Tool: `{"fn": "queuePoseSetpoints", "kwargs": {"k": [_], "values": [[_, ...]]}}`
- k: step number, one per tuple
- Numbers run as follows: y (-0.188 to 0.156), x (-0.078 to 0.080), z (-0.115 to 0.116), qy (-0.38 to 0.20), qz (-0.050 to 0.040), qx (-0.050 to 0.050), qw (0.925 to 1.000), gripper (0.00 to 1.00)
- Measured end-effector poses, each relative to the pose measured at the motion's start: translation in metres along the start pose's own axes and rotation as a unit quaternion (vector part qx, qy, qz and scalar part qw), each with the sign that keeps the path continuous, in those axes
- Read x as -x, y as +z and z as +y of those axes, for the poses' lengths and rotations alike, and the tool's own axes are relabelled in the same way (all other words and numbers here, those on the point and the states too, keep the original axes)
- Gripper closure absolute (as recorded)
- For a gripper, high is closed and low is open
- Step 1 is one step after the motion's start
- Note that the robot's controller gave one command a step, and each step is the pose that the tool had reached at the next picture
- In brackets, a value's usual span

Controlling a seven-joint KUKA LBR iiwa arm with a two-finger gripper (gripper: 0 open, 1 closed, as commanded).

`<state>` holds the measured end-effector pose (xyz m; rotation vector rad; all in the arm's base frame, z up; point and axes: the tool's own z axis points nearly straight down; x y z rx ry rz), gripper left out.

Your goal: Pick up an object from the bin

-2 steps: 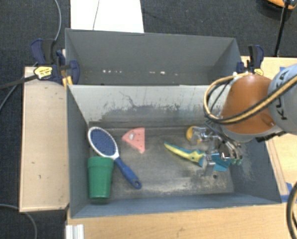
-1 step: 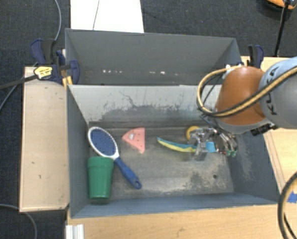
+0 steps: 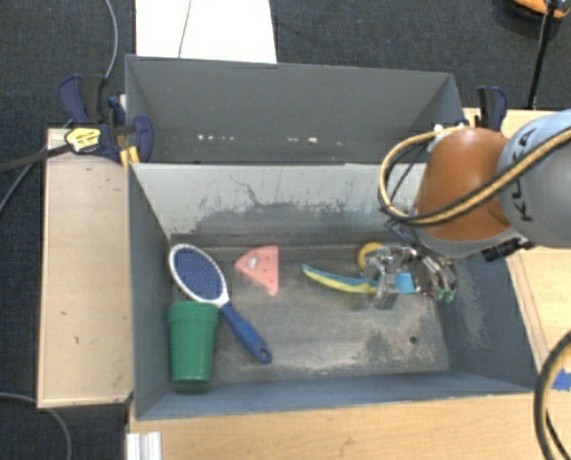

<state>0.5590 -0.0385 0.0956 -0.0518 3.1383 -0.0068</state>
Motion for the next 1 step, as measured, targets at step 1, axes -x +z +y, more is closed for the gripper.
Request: {"fn": "queuePoseSetpoints", "kwargs": {"k": [1], "values": [[-0.1358,0.013,0.0067,-0.015,-0.002,0.0,0.9999,1.0]]}}
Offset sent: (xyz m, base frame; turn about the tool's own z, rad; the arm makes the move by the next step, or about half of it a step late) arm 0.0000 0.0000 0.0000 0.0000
